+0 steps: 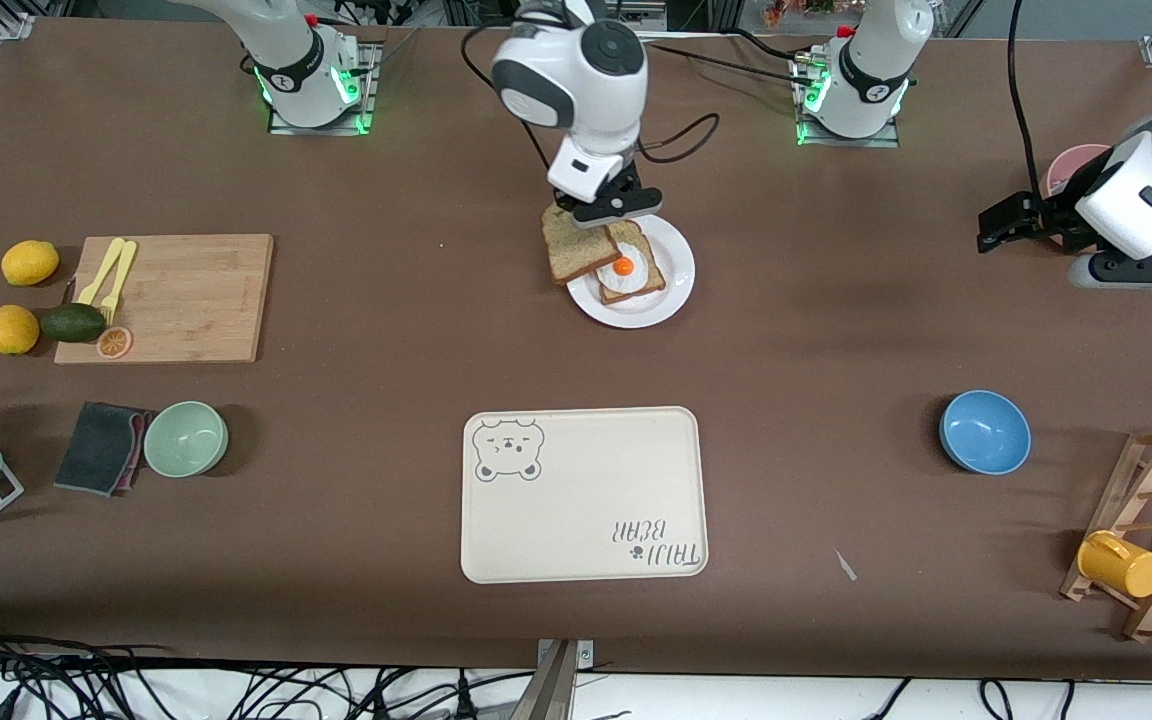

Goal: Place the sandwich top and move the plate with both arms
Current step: 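Lift the bread slice and carry it over the white plate, then lower the bread onto the egg toast and open the right gripper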

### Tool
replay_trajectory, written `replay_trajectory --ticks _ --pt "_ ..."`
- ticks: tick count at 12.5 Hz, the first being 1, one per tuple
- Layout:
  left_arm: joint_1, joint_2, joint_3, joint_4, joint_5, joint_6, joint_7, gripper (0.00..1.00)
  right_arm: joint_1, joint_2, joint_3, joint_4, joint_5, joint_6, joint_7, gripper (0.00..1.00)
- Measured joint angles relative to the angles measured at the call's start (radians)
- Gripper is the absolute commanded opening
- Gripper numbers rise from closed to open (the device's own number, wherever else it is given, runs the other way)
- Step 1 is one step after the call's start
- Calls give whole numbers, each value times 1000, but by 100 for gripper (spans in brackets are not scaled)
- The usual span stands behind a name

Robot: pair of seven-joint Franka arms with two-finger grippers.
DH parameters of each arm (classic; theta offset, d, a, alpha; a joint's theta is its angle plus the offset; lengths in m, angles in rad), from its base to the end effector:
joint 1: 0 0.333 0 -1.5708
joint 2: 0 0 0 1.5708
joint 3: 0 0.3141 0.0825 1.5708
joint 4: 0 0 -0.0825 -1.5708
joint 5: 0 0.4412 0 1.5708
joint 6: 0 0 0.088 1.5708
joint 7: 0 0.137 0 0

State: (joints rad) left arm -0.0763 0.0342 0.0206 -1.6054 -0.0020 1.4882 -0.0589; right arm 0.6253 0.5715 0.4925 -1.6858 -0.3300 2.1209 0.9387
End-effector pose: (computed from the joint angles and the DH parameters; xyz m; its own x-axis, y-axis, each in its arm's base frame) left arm 0.6044 -0.0341 0.5474 0.9886 0.0038 -0.1506 0.0027 -1.0000 -0.0076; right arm 0.3508 0.6180 0.2291 0.9545 0.2972 -0.0244 0.2981 -0.9531 0.0520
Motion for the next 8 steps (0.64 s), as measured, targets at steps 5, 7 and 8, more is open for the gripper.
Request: replay_trajectory --ticks 5,7,8 --pt "0 0 0 0 0 -1 0 100 54 104 -4 132 -27 -3 1 0" --pt "0 0 0 0 0 -1 0 100 59 132 -8 157 -41 -5 1 0" --pt "0 0 0 0 0 -1 0 100 61 143 -9 163 -46 -4 1 0"
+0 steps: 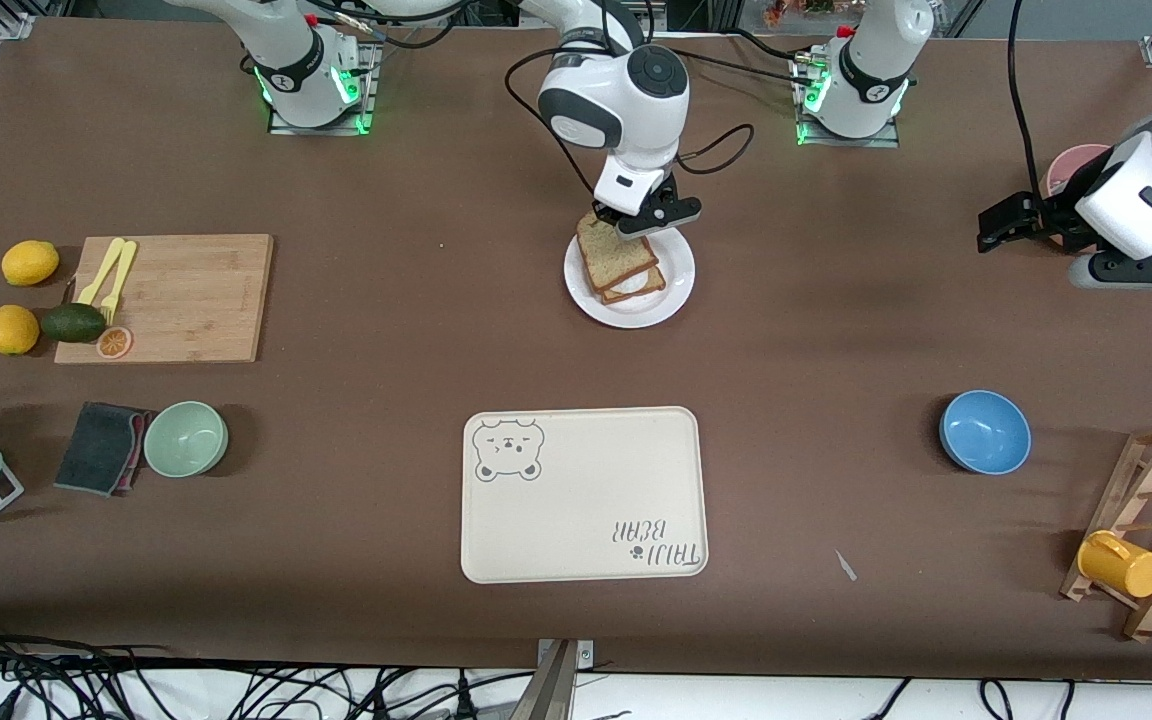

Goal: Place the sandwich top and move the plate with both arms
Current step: 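Lower the bread onto the egg toast and open the right gripper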

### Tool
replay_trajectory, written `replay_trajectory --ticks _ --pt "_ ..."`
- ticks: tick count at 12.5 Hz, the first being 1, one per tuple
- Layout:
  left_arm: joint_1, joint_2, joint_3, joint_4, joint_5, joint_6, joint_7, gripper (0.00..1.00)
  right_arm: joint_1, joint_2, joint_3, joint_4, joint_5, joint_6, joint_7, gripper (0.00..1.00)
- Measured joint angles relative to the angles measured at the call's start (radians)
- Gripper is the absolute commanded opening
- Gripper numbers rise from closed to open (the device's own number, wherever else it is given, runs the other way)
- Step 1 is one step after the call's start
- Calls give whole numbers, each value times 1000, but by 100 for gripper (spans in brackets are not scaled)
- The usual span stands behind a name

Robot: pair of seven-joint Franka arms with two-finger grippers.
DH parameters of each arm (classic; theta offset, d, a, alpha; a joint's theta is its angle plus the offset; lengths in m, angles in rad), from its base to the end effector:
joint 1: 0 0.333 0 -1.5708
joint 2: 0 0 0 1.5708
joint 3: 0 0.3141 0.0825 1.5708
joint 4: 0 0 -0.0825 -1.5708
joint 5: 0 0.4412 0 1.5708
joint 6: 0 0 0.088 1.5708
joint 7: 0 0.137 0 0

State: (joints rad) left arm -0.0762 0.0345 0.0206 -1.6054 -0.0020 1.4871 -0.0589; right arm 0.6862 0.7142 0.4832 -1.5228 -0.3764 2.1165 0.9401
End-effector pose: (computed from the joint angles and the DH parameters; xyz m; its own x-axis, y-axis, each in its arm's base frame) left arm 0.6043 -0.0341 0.5471 0.9884 0.0039 -0.1520 0.0027 -1.0000 -0.0077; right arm 0.3527 0.6603 0.2080 0.9445 0.3282 -0.0130 0.3285 -0.9442 0.0257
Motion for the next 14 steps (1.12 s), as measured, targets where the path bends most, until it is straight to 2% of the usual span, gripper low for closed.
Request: replay_trajectory --ticks 7,11,14 --pt "0 0 0 0 0 -3 0 100 11 19 -5 26 -2 1 8 0" --pt "0 0 0 0 0 -4 0 100 14 27 -6 34 -2 1 11 27" --pt "0 0 0 0 0 -5 0 100 14 27 -6 35 -2 1 26 72"
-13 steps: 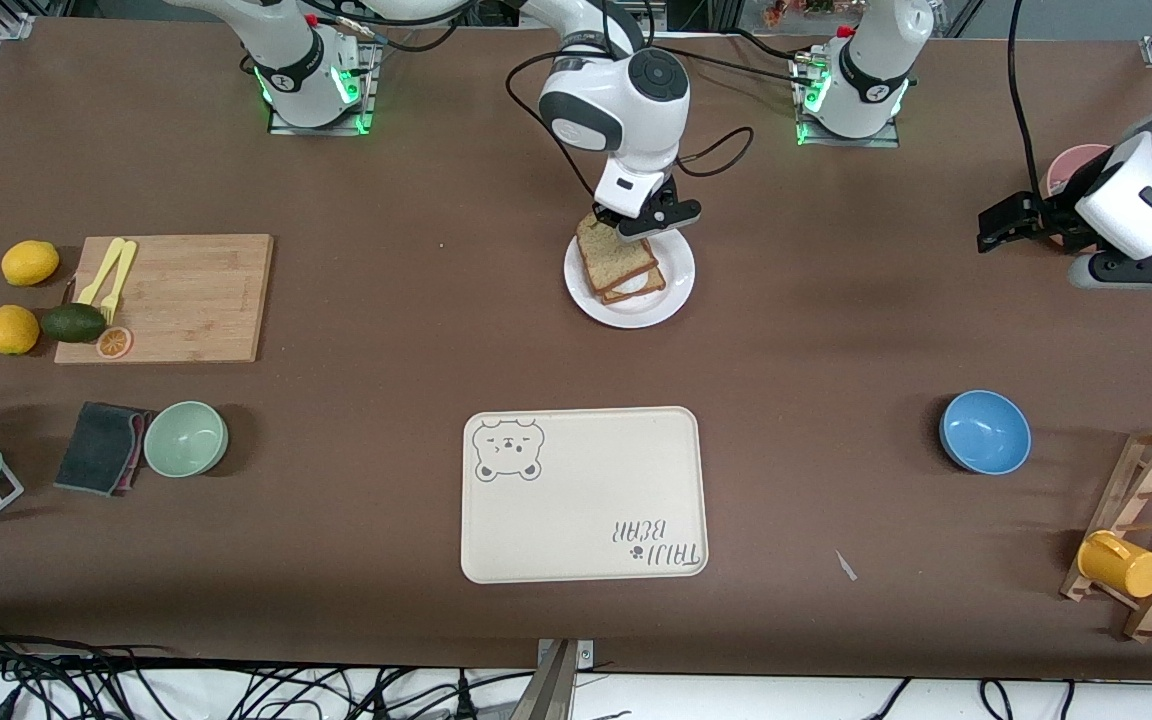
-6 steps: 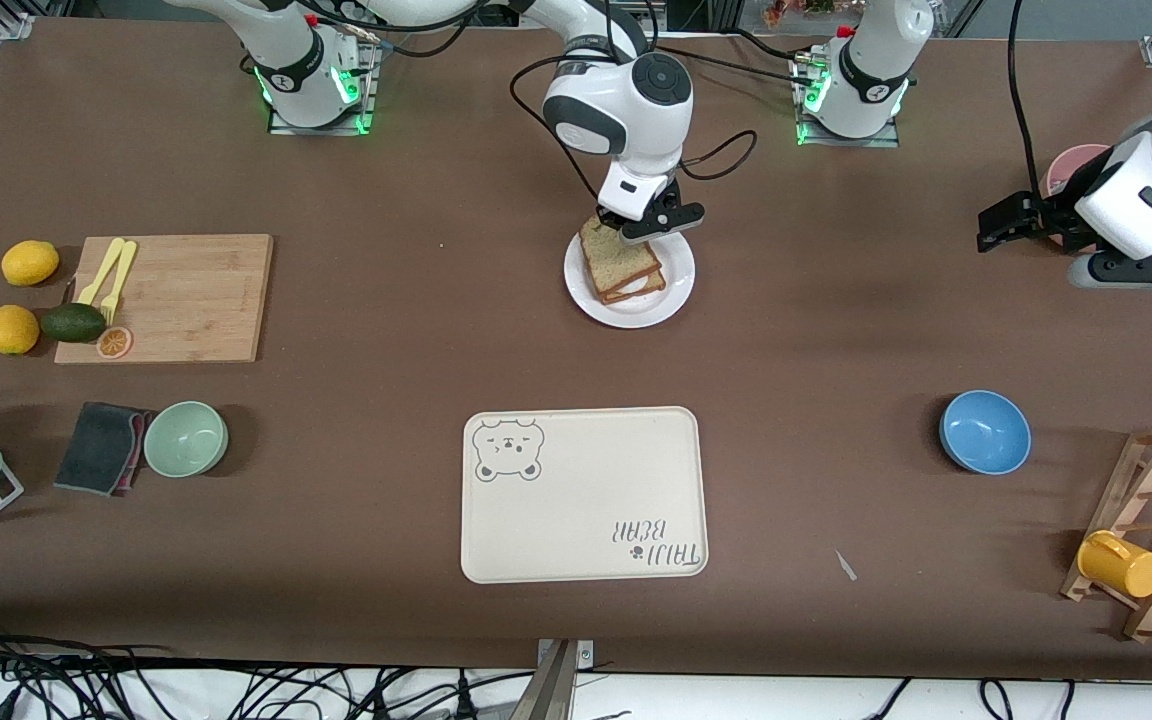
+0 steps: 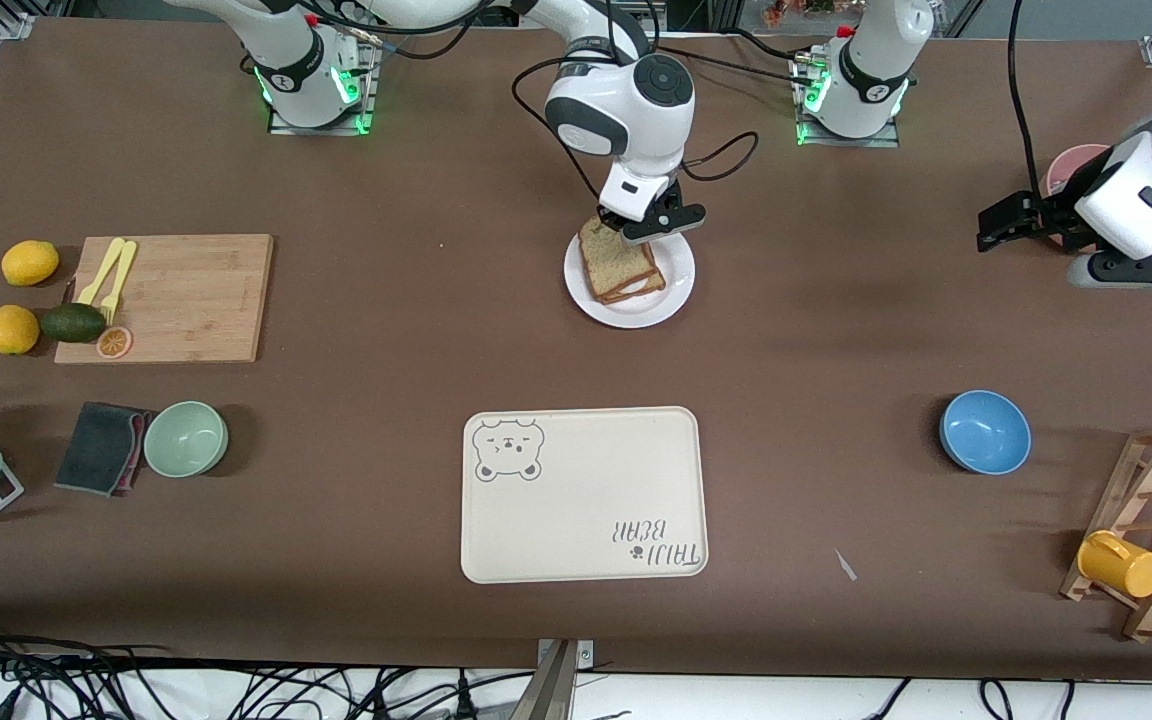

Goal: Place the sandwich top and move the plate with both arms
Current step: 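Lower the bread onto the egg toast and open the right gripper, then withdraw the right gripper while the left gripper reaches toward the plate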

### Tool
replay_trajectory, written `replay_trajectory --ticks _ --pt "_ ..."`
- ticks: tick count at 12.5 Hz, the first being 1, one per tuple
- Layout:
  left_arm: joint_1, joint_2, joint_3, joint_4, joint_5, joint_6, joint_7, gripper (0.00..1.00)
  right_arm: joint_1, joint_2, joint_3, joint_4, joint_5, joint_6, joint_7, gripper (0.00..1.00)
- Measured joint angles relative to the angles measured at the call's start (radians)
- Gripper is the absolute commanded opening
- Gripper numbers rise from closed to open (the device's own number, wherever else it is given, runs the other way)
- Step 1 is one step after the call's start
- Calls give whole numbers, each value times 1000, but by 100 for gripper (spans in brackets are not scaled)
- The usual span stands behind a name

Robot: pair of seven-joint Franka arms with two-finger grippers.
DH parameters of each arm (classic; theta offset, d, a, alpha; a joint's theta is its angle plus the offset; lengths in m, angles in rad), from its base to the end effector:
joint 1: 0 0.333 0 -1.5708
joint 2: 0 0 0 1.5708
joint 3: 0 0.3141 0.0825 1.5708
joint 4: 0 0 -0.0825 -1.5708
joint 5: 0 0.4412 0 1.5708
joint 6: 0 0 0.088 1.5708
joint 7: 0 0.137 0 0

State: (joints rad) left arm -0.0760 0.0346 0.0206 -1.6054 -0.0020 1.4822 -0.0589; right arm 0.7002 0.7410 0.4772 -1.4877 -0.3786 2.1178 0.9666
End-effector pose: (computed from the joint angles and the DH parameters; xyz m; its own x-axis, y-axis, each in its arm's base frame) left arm 0.6036 -0.0339 0.5467 0.9876 0.0041 -0.1569 0.0029 -1.0000 -0.0080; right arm 0.3544 0.6685 0.2048 0.9529 0.3031 -0.0091 0.3032 -0.9528 0.0169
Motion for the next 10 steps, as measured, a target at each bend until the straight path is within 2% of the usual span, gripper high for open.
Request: replay_trajectory --ticks 1,2,6,10 --pt "0 0 0 0 0 0 0 100 0 0 0 1 0 0 2 78" --pt "0 0 0 0 0 0 0 100 0 0 0 5 0 0 4 99" --pt "0 0 0 0 0 0 0 100 -4 -1 -7 64 0 -4 7 100" --pt "-1 0 0 0 0 -1 0 100 -86 -52 -12 115 16 -65 17 100"
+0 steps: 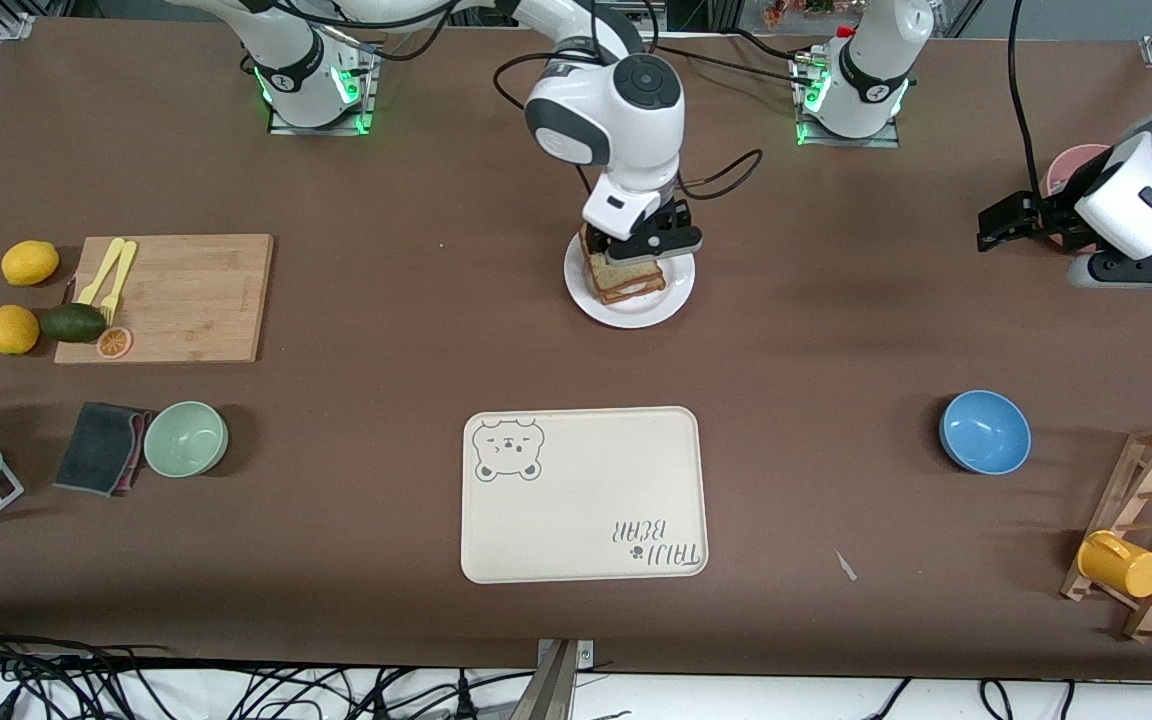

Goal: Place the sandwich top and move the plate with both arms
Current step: 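Withdraw the right gripper while the left gripper reaches toward the plate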

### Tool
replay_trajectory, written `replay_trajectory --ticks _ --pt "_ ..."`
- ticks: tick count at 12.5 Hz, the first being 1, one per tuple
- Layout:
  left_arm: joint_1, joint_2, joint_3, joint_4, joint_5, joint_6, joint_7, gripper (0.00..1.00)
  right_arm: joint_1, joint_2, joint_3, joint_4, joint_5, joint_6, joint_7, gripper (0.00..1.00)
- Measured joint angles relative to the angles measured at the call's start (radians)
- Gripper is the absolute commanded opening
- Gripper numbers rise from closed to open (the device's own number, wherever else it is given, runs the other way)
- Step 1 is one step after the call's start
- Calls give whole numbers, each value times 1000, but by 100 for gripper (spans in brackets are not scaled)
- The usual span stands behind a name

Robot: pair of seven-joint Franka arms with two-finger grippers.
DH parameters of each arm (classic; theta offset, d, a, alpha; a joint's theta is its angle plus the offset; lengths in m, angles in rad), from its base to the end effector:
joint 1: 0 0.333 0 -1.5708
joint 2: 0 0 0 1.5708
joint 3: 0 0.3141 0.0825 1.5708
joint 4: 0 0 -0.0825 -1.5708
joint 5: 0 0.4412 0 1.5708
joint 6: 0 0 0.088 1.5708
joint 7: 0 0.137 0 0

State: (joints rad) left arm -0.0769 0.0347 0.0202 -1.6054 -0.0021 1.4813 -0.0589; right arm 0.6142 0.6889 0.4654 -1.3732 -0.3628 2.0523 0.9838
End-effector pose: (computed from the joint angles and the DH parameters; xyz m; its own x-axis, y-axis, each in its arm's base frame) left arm 0.6034 -0.0347 0.5466 0.9874 0.0028 -0.1579 0.0016 -1.0000 -0.0079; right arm 0.4481 0.6430 0.2903 0.9862 0.1504 0.0697 0.1528 -0.9878 -0.0299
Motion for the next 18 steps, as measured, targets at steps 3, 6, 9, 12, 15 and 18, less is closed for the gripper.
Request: replay_trajectory --ticks 3,6,9,12,15,18 --pt "-6 0 -2 0 0 0 0 100 -92 -105 -4 8 77 -87 89 100" --pt "-8 12 -2 0 -33 0 0 100 -143 -225 -66 8 91 -190 96 100" --pt "-19 35 -8 0 -91 -1 2 100 -141 -283 -171 2 131 -231 -2 100" --pt "-32 90 -11 -1 -184 -2 13 100 -144 -323 -331 1 265 -264 -201 100" --pt "-37 212 -11 -3 -330 1 126 100 -150 -361 -463 0 290 -348 -388 100" --pt "-36 343 -10 -4 -486 26 214 100 -150 -393 -552 -1 321 -422 -525 100"
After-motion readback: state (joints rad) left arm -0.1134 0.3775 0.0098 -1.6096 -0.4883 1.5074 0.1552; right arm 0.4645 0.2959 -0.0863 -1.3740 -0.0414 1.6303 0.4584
